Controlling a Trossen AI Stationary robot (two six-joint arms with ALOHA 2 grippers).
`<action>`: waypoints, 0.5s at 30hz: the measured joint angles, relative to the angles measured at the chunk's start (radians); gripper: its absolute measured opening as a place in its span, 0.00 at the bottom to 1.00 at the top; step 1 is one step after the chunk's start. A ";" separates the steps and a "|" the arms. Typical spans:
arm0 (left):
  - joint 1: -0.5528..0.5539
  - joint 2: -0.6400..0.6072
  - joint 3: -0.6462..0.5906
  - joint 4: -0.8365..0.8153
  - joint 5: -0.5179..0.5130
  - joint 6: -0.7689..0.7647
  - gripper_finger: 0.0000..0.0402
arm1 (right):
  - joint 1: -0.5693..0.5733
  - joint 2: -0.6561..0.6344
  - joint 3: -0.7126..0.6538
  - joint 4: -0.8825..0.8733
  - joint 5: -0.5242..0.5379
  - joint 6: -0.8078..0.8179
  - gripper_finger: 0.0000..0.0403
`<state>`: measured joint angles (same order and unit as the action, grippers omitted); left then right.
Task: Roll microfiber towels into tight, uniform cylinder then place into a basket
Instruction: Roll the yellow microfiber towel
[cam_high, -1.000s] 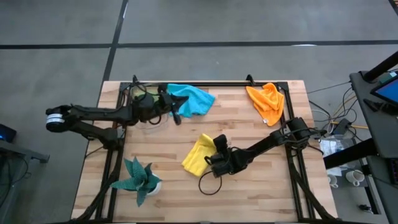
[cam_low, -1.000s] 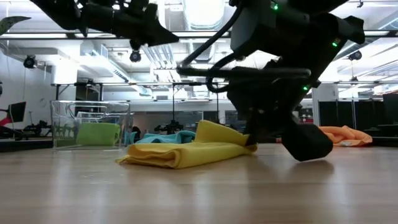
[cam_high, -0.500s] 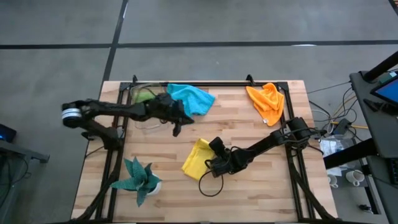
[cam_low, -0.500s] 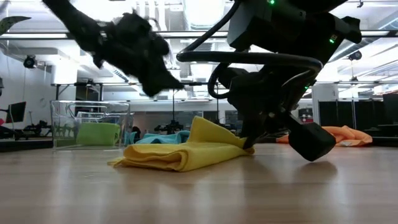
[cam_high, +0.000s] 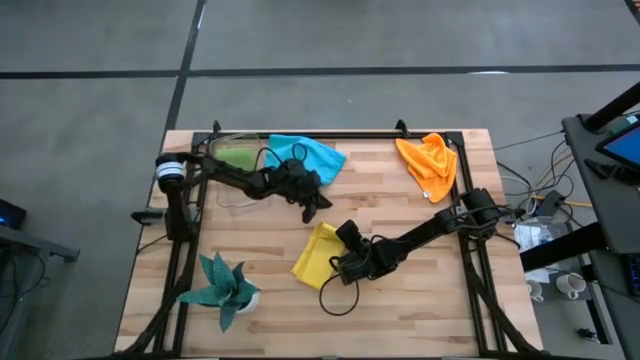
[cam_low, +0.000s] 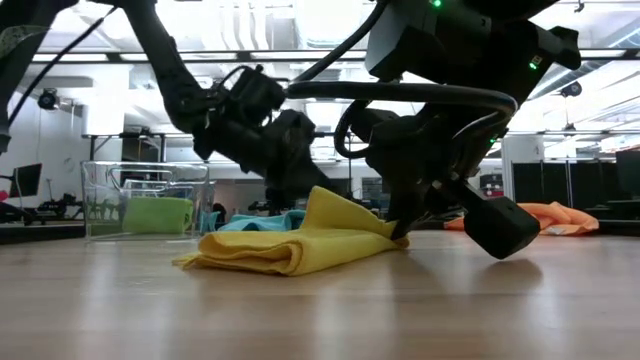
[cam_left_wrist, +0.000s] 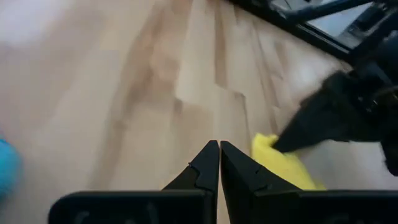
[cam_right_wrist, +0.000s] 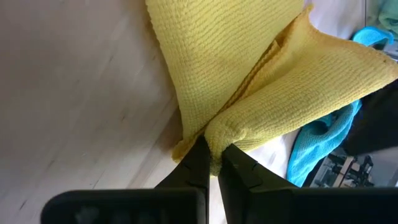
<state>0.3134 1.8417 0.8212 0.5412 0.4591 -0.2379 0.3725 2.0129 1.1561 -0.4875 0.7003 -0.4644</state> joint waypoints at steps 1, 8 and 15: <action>-0.007 0.008 0.000 0.000 0.012 -0.017 0.00 | 0.000 0.000 0.000 0.000 0.000 0.000 0.03; -0.060 0.036 -0.003 0.008 -0.014 -0.045 0.00 | 0.000 0.000 0.000 0.000 0.000 0.000 0.03; -0.112 0.021 -0.009 -0.011 -0.025 -0.044 0.00 | 0.000 0.000 0.000 0.000 0.000 0.000 0.03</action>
<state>0.2010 1.8629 0.8126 0.5303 0.4342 -0.2818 0.3725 2.0129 1.1557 -0.4874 0.6999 -0.4641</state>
